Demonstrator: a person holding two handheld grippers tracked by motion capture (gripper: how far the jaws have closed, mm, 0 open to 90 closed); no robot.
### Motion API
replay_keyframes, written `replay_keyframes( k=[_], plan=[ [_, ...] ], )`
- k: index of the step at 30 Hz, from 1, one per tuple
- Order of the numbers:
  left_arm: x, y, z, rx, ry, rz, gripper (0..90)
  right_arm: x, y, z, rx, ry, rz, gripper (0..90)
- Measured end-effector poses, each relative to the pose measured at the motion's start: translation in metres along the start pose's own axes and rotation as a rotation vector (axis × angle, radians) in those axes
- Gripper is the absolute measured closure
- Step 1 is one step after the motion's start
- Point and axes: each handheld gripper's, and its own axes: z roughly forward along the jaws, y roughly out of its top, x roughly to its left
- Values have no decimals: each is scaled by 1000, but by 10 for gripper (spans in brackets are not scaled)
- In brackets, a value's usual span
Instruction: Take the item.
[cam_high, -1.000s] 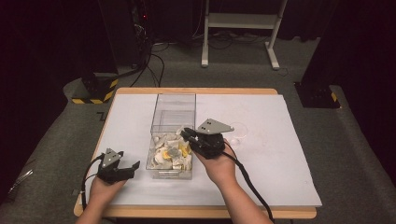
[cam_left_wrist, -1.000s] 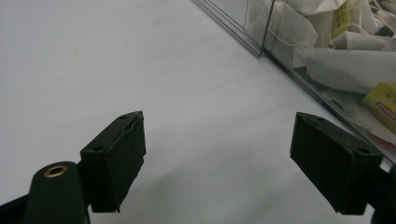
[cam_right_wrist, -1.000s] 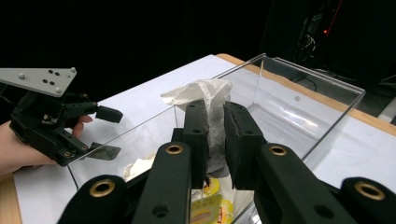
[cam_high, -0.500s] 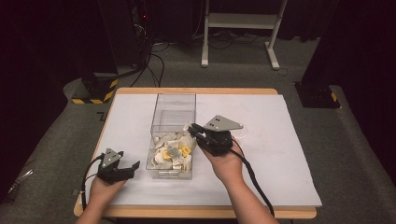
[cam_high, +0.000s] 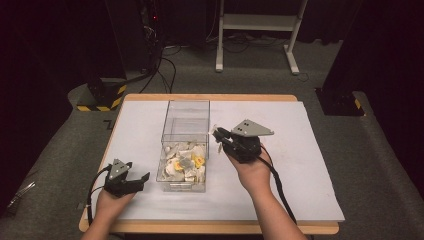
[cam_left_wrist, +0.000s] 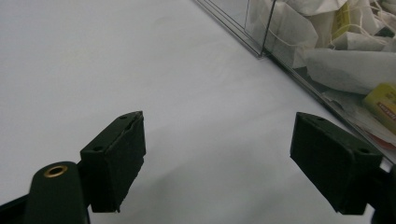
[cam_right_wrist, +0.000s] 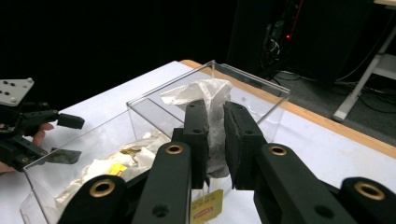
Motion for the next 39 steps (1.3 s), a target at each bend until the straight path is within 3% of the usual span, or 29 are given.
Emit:
replay_keyframes(
  k=[19,39],
  plan=[
    [0,0,0,0,-3,1,186,-27,-7,-11,12,-92,15,799],
    [0,0,0,2,-1,13,186,-53,-15,-13,27,-137,35,800]
  ],
)
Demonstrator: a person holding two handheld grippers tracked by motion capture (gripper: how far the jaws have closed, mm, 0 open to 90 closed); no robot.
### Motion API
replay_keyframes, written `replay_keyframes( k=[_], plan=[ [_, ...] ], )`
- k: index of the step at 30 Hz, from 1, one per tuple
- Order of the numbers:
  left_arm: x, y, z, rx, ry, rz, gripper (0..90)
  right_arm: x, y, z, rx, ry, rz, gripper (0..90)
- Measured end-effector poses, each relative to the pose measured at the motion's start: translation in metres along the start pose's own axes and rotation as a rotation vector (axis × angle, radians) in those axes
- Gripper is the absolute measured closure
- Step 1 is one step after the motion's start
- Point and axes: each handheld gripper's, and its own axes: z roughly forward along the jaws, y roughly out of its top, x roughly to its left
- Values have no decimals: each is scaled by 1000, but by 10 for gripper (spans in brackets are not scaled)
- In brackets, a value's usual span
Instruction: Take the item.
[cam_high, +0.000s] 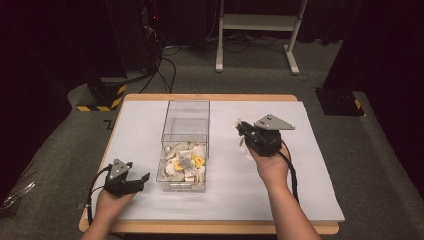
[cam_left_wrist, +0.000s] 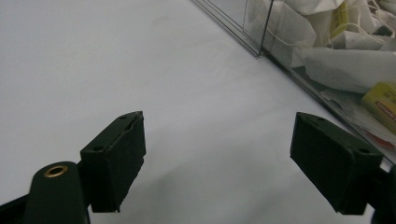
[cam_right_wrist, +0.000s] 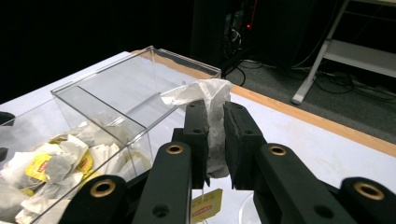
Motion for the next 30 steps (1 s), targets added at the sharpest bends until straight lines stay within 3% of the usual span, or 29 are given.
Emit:
replay_keyframes(
  k=[30],
  plan=[
    [0,0,0,-1,-8,1,187,-45,-11,16,53,-113,59,800]
  ],
)
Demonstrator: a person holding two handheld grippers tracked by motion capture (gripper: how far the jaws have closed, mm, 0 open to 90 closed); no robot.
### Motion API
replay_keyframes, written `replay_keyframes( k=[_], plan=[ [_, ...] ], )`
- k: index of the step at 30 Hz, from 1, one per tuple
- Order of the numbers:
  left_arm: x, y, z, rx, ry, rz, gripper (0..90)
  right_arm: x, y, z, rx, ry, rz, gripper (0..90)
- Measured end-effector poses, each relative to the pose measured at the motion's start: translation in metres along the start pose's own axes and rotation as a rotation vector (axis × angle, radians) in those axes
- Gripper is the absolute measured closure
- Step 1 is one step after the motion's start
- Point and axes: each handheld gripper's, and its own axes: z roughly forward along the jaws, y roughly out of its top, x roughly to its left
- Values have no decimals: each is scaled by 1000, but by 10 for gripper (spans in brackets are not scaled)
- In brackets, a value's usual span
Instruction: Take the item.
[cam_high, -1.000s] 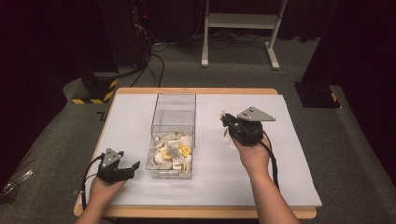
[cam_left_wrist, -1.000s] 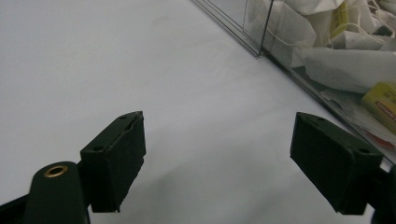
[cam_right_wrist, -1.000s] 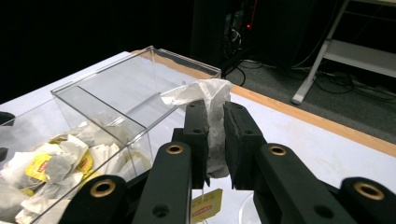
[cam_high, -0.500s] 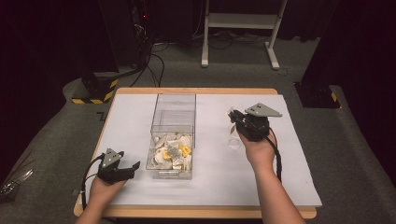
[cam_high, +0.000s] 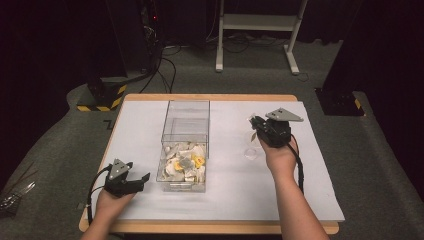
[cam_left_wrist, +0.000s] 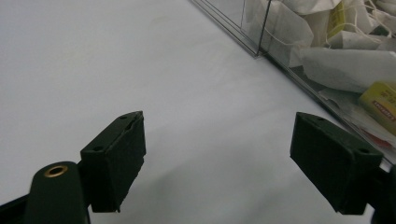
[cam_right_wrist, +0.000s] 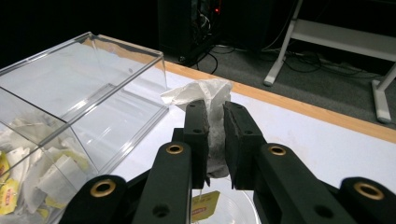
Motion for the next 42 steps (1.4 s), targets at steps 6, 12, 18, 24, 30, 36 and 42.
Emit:
replay_keyframes(
  k=[6,12,18,24,30,36,42],
  plan=[
    [0,0,0,0,-3,1,187,-4,-9,6,27,-10,14,799],
    [0,0,0,1,-2,2,187,-6,-18,10,51,-18,19,796],
    [0,0,0,1,-1,3,187,-8,-26,13,69,-19,24,795],
    [0,0,0,2,-1,4,188,-7,-33,16,88,-19,27,793],
    [-1,0,0,3,-2,2,188,-6,-40,21,118,-21,23,787],
    [-1,0,0,2,-2,3,188,-6,-46,24,136,-26,29,780],
    [-1,0,0,3,-1,3,188,-6,-49,25,141,-30,30,774]
  ],
)
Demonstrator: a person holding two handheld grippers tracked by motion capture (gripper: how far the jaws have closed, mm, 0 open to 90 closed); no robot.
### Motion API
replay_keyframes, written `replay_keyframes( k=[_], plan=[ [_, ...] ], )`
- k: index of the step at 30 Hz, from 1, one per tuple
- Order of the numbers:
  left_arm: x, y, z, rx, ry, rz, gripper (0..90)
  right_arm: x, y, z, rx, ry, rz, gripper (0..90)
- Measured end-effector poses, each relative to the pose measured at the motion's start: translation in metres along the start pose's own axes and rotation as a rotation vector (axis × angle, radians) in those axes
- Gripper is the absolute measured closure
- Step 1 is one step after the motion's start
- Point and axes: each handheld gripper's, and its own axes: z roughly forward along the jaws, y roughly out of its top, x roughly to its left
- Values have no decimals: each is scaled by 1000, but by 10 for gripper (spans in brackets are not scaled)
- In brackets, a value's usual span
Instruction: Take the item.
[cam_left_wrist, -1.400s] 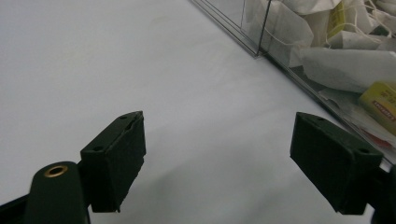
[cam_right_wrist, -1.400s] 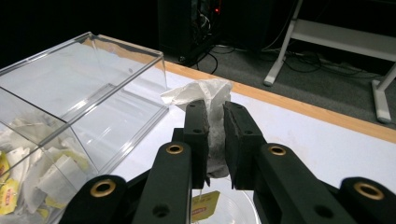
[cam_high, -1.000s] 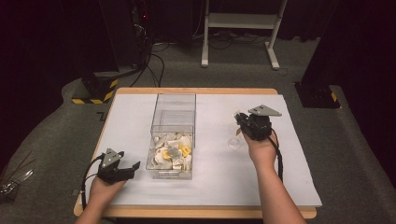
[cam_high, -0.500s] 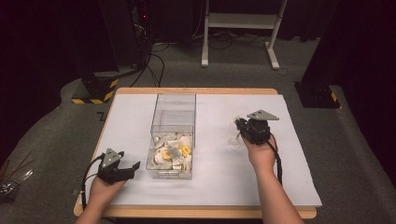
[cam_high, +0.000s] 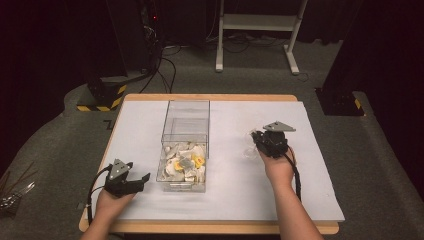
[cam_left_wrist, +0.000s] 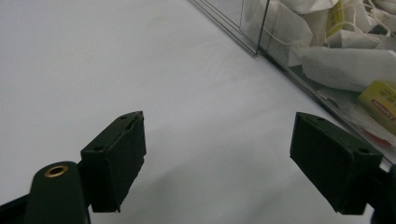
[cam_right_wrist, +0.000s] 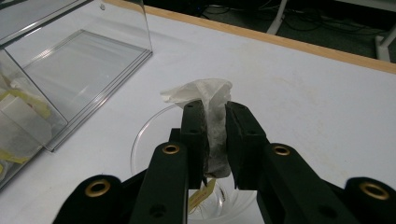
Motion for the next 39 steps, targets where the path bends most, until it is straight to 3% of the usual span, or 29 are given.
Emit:
replay_keyframes(
  k=[12,28,39],
  plan=[
    [0,0,0,2,-1,1,188,-1,-3,-1,6,-2,10,701],
    [0,0,0,3,0,1,188,6,-1,-15,-27,15,15,619],
    [0,0,1,6,1,3,188,15,-1,-29,-53,10,33,435]
  ],
)
